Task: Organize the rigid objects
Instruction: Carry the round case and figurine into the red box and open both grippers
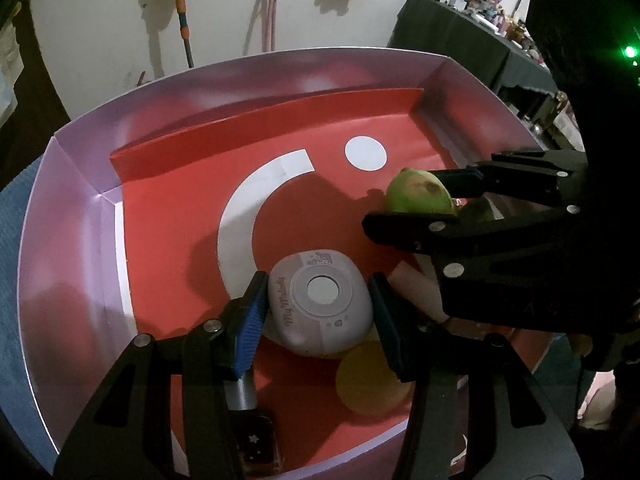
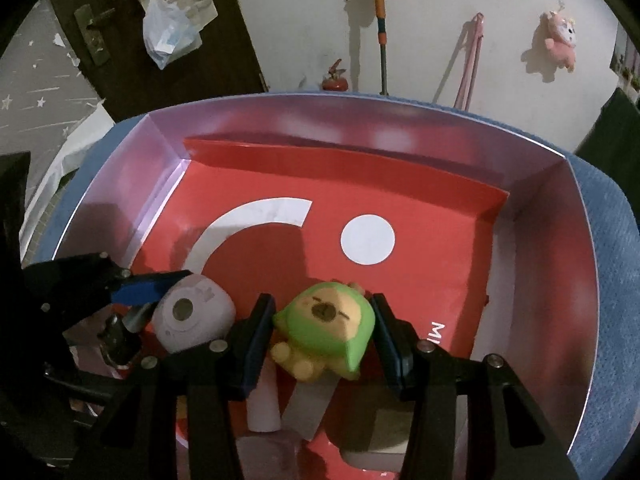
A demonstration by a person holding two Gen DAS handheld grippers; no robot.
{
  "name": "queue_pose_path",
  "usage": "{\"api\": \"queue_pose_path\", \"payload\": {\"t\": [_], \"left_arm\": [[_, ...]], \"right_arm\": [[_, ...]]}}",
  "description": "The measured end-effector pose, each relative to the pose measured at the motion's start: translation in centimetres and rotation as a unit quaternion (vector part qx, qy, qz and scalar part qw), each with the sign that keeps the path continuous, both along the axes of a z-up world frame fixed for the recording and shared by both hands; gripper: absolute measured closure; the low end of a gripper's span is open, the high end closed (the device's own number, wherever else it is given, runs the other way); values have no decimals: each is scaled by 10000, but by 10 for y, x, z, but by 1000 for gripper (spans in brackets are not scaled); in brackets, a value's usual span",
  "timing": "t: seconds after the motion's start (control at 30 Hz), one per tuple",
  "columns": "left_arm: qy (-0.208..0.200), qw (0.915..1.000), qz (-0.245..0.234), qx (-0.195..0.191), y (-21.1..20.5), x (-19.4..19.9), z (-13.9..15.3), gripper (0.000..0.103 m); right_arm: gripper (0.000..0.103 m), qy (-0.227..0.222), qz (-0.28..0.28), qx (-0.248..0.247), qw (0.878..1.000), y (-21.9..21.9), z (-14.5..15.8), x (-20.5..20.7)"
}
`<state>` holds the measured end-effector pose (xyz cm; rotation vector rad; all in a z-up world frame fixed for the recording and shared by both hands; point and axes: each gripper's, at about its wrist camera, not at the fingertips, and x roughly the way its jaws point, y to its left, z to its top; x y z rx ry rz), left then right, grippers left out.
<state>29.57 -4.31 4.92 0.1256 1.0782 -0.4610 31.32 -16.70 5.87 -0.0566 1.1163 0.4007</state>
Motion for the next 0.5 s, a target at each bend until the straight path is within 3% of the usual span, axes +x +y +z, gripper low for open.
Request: {"api": "queue_pose_path", "payload": {"t": [0.37, 0.5], "left_arm": [[19, 10000, 44, 15, 0, 0, 0, 54], [36, 9999, 96, -38, 2, 0, 1, 45]], "right_arm": [[51, 23, -6, 75, 10000, -3, -1, 4], [51, 36, -1, 95, 9999, -3, 0, 4]]}}
